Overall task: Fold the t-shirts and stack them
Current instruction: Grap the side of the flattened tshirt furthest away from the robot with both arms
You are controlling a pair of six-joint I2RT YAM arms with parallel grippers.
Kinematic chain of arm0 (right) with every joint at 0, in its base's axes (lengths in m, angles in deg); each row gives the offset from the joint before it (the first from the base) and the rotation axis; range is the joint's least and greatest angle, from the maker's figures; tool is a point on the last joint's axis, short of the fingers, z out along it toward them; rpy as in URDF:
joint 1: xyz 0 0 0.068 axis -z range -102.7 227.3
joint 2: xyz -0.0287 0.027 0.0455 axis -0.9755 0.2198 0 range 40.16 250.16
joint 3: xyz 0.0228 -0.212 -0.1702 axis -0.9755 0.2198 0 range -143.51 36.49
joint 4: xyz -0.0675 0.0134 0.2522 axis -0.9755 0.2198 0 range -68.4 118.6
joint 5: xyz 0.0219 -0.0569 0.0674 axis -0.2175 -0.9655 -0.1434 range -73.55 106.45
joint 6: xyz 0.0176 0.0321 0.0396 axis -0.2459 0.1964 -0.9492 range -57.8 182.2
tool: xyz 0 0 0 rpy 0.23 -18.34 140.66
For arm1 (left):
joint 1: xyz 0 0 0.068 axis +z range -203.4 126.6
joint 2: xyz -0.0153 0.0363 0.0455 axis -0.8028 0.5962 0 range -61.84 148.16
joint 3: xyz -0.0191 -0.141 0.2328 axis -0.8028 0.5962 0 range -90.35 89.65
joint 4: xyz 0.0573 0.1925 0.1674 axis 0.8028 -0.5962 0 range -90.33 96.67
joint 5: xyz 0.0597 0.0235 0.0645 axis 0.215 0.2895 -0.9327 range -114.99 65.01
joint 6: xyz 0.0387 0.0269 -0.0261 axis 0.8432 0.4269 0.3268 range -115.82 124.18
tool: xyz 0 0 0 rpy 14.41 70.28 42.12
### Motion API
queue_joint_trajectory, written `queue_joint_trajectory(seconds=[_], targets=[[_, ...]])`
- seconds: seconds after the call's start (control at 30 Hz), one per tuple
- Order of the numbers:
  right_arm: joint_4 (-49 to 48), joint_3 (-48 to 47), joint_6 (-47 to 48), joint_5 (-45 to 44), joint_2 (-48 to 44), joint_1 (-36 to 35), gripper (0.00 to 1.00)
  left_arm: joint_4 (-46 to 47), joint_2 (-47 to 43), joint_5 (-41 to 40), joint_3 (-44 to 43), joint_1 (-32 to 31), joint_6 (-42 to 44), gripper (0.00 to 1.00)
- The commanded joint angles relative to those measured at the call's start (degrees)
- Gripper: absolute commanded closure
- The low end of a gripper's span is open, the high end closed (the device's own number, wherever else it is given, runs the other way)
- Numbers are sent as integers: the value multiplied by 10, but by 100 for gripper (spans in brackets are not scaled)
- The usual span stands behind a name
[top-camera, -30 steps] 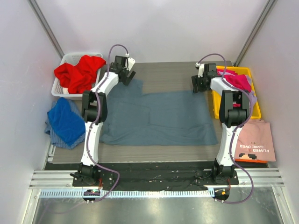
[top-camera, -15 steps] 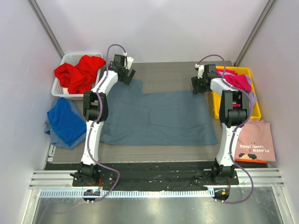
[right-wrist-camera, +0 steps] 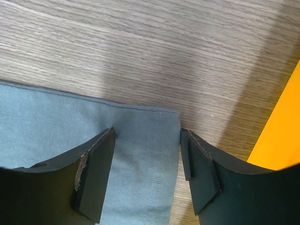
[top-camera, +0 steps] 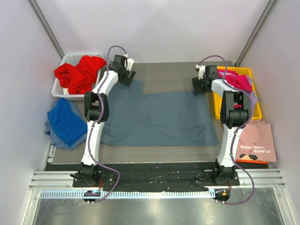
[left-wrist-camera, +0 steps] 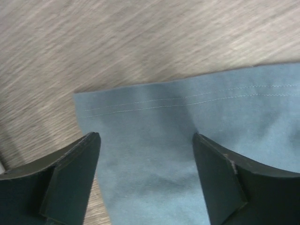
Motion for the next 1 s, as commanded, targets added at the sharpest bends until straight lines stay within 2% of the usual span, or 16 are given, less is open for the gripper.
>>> queue_joint_trajectory(seconds=[0.0,0.07,0.2,0.37,0.47,0.5,0.57,0.7,0.97], targets=[[9,13,16,6,-29,-3,34,-101,33,56,-12,5,5,24],[9,16,17,6,-32,-2,35,-123,31,81,-9,6,5,26],[9,21,19,6,-36,-3,35,-164,30,117,-8,7,6,25],[9,23,18,7,-38,-3,35,-175,19,125,21,7,22,27],[9,24,16,10,-38,-3,35,-178,24,125,26,8,22,44],[9,24,16,10,-38,-3,35,-180,26,126,25,8,21,59],[10,25,16,10,-39,-3,35,-181,29,125,25,9,22,69],[10,25,17,10,-40,-3,35,-176,29,123,24,8,21,78],[12,25,20,6,-32,-3,35,-160,6,106,29,8,21,80]])
